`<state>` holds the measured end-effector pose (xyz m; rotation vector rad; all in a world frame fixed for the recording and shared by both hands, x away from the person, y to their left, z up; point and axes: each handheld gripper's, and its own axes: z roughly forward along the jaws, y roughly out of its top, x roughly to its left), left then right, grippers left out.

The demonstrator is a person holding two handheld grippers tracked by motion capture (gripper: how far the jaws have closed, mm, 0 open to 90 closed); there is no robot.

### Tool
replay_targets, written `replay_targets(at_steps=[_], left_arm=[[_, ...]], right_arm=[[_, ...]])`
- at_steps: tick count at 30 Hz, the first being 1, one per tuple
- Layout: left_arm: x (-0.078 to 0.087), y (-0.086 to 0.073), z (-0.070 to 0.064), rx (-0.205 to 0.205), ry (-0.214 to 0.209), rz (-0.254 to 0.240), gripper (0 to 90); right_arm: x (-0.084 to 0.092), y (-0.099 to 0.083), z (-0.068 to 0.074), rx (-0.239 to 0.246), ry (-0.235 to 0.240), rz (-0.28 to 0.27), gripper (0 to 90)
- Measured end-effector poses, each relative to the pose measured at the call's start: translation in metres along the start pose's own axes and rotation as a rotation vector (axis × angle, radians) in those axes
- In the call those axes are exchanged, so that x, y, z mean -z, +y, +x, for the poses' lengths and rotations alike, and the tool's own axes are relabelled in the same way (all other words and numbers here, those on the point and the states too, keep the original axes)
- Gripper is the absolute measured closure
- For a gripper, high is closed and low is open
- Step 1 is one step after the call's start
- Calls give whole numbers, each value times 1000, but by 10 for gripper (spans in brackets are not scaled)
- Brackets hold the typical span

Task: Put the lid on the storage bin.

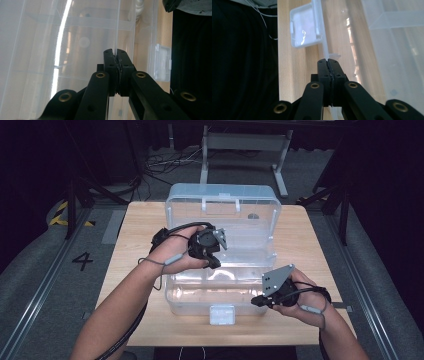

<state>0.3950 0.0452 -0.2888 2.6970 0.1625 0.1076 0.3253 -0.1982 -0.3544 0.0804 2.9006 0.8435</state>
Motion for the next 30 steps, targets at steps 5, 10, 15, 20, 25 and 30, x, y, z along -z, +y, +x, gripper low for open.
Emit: replay_targets(at_steps=[5,10,15,20,25,30], left_arm=[[-2,0,-4,-7,-4,8,883],[-3,0,-10,-14,13,21,884],[-5,-1,-13,-19,8,23,885],[-7,-2,-16,-20,6,24,885],[-8,-3,-18,-18,3,26,885],[-10,-3,-22,-18,1,39,885]], right_arm=[[8,-1,-1,7,-6,-50,900],[16,-4,-3,-20,2,-94,900],[20,-7,-6,-54,-6,-142,900],[28,-8,-9,-81,-23,-204,900],[33,-11,-14,-140,-41,-261,900],[41,-17,-22,-228,-90,-365,900]])
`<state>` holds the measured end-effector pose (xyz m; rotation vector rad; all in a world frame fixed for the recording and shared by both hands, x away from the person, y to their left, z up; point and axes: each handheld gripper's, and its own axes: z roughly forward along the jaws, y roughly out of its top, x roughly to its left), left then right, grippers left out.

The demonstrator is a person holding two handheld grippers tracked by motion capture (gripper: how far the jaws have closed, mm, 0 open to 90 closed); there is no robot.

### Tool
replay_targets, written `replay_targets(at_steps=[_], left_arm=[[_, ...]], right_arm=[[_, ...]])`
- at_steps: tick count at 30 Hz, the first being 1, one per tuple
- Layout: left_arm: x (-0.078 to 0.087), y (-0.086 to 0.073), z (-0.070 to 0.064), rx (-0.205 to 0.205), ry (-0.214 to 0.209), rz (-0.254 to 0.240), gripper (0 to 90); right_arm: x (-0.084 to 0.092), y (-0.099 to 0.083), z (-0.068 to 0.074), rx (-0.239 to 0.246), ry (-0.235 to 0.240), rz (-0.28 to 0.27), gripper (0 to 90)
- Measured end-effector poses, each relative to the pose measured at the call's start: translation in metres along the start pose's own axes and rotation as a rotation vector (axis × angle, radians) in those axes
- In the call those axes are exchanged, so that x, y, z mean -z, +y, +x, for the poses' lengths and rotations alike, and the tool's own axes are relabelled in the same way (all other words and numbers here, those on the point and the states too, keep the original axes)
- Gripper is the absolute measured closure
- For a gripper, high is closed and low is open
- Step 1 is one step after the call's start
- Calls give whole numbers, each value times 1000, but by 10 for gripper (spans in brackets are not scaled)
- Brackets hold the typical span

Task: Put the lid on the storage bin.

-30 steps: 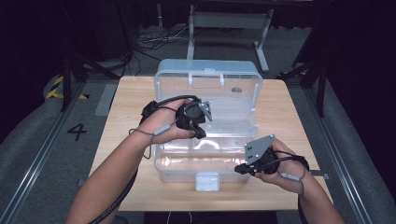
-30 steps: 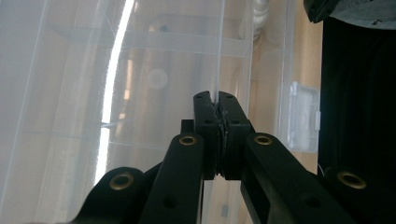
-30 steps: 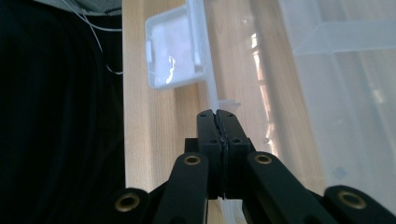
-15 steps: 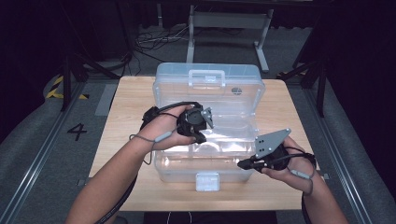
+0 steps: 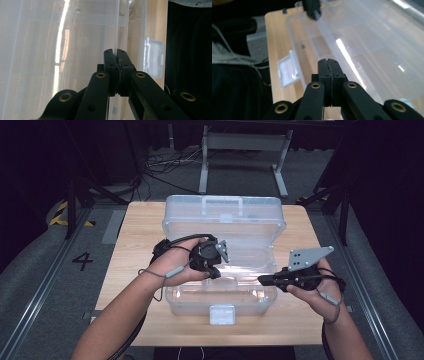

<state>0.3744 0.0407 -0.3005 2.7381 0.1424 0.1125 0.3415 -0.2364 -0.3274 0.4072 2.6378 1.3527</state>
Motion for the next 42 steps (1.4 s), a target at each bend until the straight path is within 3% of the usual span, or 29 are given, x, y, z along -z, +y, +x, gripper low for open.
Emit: replay_targets(at_steps=[4,7,11,14,18,20,35,42], left_arm=[[-2,0,-3,-5,7,5,885],[-3,0,-7,-4,19,13,883],[-4,0,-14,2,45,23,871],[3,-3,-17,6,32,-11,826],[21,-10,-23,13,5,-108,830],[26,-13,-25,12,5,-119,838],[40,-36,-23,67,18,-128,855],[49,-60,-21,133,39,-154,868]], right_arm=[[5,-2,-5,-42,-32,-57,900],[12,-6,-14,-102,-66,-130,900],[18,-12,-22,-161,-106,-181,900],[19,-18,-28,-206,-124,-199,900],[21,-24,-33,-240,-151,-211,900],[22,-25,-34,-246,-153,-183,900],[22,-27,-34,-255,-154,-191,900],[23,-26,-34,-257,-153,-188,900]])
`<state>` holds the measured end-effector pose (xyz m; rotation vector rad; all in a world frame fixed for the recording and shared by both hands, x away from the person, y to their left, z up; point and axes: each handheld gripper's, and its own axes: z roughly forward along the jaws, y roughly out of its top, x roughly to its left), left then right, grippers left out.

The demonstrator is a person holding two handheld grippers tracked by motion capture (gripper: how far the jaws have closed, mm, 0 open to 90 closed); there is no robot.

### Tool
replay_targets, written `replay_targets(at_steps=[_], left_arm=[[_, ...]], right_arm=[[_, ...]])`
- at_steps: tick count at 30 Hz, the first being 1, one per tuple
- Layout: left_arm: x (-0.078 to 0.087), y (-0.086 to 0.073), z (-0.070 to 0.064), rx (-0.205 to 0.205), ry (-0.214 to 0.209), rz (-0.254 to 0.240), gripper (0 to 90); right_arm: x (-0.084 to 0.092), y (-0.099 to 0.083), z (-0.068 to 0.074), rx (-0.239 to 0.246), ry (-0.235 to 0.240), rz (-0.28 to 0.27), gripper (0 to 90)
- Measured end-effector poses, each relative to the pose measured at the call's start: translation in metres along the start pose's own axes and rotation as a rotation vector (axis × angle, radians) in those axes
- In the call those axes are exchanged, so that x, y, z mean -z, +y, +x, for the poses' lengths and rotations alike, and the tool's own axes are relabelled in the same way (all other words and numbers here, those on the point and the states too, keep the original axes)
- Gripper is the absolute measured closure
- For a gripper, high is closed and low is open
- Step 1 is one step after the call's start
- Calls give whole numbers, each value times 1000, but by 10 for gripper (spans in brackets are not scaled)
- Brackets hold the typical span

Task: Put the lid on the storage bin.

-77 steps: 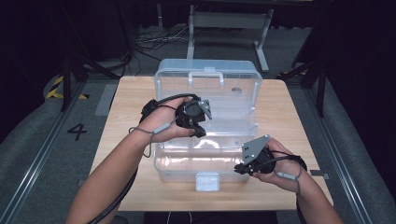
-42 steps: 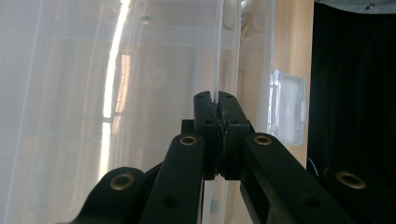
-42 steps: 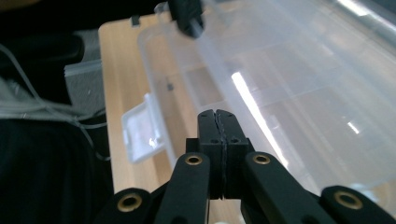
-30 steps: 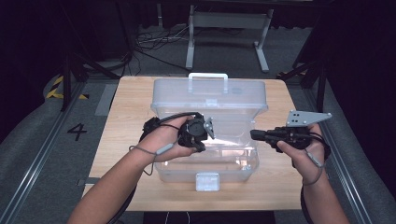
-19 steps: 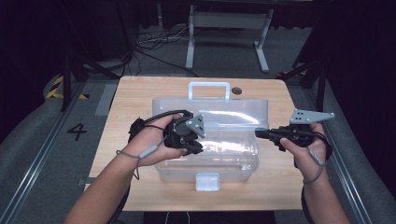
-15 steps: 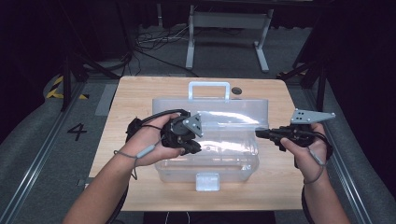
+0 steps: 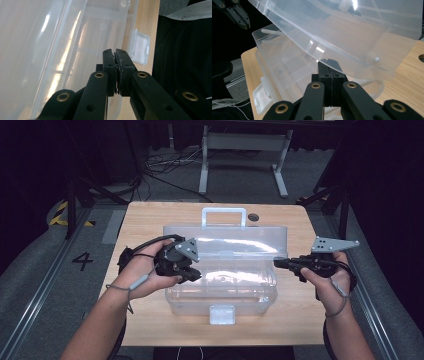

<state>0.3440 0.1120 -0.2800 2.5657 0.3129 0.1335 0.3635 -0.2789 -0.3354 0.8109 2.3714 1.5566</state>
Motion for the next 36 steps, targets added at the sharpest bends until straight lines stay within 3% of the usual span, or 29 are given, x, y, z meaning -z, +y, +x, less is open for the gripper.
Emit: replay_targets(at_steps=[20,29,36], left_arm=[[25,-56,10,144,53,-44,868],[31,-80,25,254,85,-72,869],[26,-98,41,353,113,-88,864]], right_arm=[[6,-1,-1,-10,-16,4,900],[7,-2,-2,-17,-20,3,900],[10,-4,-2,-22,-29,6,900]])
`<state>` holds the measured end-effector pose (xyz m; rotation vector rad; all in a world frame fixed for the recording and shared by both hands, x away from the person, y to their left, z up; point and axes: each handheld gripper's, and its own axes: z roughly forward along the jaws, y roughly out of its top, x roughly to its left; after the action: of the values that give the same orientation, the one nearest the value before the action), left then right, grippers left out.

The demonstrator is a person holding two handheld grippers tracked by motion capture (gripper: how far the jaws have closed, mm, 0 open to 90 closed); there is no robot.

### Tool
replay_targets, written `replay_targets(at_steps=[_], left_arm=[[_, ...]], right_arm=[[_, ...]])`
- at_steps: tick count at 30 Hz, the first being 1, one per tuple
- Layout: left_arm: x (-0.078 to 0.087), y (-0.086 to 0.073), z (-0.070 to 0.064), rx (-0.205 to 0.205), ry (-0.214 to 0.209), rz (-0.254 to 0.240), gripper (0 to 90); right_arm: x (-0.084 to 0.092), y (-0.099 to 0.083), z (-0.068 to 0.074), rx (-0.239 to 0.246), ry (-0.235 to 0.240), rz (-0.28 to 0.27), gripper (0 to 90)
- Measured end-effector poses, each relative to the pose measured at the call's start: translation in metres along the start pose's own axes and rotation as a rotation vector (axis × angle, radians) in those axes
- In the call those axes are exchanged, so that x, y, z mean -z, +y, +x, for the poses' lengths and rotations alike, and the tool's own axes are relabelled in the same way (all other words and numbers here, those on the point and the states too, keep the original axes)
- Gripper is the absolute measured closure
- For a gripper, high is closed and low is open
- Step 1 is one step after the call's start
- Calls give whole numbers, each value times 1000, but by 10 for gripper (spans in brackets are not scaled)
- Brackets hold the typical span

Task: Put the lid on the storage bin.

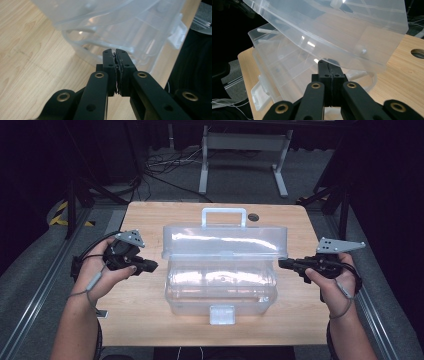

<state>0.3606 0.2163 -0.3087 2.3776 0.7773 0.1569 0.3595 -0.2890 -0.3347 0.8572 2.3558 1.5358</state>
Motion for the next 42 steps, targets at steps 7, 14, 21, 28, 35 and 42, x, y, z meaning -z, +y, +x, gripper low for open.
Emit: replay_targets(at_steps=[7,14,21,28,35,42], left_arm=[[-17,-9,16,87,16,-15,859],[-30,-22,33,180,85,-7,860],[-43,-28,44,246,119,10,838],[-48,-34,49,263,127,21,815],[-56,-37,53,279,138,49,790],[-62,-39,54,284,134,75,773]], right_arm=[[1,-1,0,-3,-6,3,900],[1,-1,0,0,-7,7,900],[1,-1,1,1,-10,17,900],[0,-2,2,3,-16,52,900],[0,-3,4,-6,-10,91,900],[-2,-5,5,-8,-6,144,900]])
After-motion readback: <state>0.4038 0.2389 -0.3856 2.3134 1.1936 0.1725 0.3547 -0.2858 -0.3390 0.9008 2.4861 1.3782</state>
